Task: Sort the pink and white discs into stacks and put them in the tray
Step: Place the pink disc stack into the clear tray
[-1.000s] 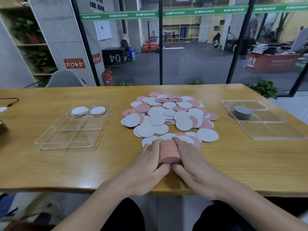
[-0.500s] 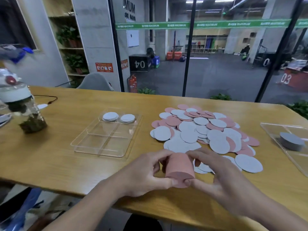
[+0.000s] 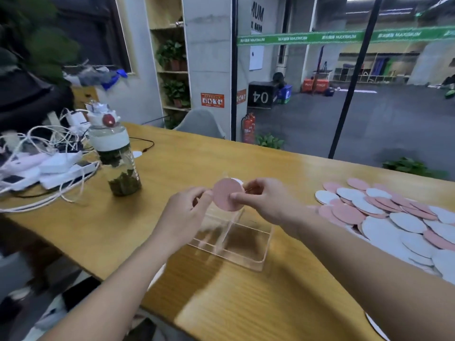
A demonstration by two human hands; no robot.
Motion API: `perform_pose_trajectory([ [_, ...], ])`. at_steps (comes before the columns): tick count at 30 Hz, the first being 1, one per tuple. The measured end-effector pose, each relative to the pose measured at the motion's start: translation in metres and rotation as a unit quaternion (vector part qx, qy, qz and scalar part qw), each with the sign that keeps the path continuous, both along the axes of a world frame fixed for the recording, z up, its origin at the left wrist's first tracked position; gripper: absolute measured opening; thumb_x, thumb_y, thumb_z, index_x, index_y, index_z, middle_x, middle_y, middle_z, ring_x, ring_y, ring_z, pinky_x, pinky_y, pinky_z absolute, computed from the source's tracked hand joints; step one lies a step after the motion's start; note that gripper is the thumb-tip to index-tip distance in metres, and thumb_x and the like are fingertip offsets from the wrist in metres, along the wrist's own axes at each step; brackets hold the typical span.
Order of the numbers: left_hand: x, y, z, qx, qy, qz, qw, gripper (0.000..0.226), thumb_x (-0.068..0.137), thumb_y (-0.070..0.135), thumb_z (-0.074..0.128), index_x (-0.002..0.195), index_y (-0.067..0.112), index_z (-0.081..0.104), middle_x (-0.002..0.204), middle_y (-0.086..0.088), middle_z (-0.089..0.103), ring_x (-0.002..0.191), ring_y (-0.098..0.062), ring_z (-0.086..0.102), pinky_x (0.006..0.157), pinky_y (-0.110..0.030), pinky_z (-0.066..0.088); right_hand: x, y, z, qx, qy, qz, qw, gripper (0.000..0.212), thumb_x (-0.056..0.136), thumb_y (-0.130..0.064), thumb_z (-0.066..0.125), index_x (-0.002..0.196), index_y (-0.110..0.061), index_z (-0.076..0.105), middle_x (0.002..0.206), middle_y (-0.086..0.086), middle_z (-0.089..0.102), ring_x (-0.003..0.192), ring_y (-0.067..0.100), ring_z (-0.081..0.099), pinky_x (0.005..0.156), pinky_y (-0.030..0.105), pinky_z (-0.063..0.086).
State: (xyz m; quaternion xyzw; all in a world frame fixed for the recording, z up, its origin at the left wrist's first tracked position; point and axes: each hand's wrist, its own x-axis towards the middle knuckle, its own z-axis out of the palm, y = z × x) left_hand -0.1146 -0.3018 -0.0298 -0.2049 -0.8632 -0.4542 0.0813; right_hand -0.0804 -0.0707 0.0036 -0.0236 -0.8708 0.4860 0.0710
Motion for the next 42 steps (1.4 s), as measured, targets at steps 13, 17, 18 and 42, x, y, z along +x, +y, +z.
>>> perform_pose_trajectory([
  [13,-0.049,-0.001,-0.017,-0.146,0.021,0.090,0.985,0.042,0.107,0.032,0.045,0.073,0.007,0.050,0.072,-0.008,0.056,0.074,-0.031,0.054,0.066,-0.050,0.045,-0.082,-0.025,-0.007,0.012,-0.195,-0.014,0.981,0.045,0.081,-0.050,0.090,0.100,-0.011,0.079,0.094,0.004,0.078,0.068,0.015,0.057,0.053,0.027,0.040],
  [17,-0.048,0.005,-0.017,-0.164,0.028,0.112,0.980,0.045,0.109,0.033,0.042,0.072,0.007,0.050,0.074,-0.008,0.055,0.075,-0.033,0.055,0.061,-0.046,0.037,-0.084,-0.028,-0.007,0.085,-0.163,-0.018,0.983,0.046,0.087,-0.053,0.081,0.104,-0.010,0.079,0.093,0.004,0.074,0.071,0.020,0.059,0.057,0.029,0.043],
  [18,-0.048,0.006,-0.017,-0.168,0.027,0.119,0.978,0.046,0.109,0.033,0.042,0.072,0.007,0.050,0.073,-0.008,0.055,0.075,-0.034,0.055,0.060,-0.044,0.035,-0.084,-0.030,-0.008,0.101,-0.153,-0.022,0.983,0.046,0.089,-0.052,0.079,0.102,-0.009,0.077,0.089,0.005,0.071,0.069,0.020,0.057,0.056,0.029,0.042],
  [42,0.184,0.224,-0.036,-0.205,0.091,-0.286,0.932,0.060,0.096,0.079,0.056,0.144,0.043,0.057,0.125,0.020,0.045,0.125,-0.004,0.049,0.102,-0.035,0.051,0.324,0.191,-0.054,0.234,0.012,-0.168,0.958,0.012,0.096,-0.045,0.077,0.107,-0.040,0.075,0.103,-0.023,0.064,0.093,0.003,0.059,0.074,0.016,0.045],
])
